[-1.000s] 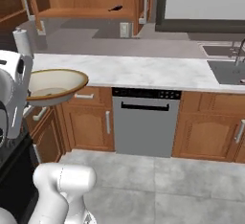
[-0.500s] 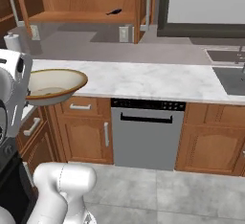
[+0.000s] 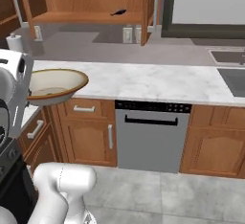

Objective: Pick the mug and place it in the sink. Pick the bowl and place it in the open cabinet and then close the cabinet.

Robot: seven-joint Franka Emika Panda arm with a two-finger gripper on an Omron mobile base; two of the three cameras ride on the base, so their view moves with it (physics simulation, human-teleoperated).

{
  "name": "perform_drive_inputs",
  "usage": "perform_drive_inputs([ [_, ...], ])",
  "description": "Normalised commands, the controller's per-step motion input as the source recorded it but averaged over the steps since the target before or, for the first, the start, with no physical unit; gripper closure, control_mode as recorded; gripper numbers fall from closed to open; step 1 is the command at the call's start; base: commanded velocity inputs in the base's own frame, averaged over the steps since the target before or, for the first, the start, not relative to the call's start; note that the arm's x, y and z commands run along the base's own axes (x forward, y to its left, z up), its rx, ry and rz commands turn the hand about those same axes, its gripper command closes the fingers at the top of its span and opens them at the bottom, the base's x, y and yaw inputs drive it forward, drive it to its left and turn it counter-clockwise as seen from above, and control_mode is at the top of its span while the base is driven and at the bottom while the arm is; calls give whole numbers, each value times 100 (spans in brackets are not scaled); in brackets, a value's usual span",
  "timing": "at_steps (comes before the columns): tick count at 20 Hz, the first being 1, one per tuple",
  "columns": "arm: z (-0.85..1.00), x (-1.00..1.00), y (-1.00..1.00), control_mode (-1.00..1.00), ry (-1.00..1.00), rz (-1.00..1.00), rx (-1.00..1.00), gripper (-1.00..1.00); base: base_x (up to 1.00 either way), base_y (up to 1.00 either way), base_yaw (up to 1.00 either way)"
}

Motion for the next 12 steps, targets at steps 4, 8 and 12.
perform_drive_inputs([
  [4, 0, 0, 0, 100, 0, 0, 0, 100, 31, 35, 0],
  [8, 0, 0, 0, 100, 0, 0, 0, 100, 59, 32, -1],
  [12, 0, 0, 0, 100, 0, 0, 0, 100, 77, 1, 0],
])
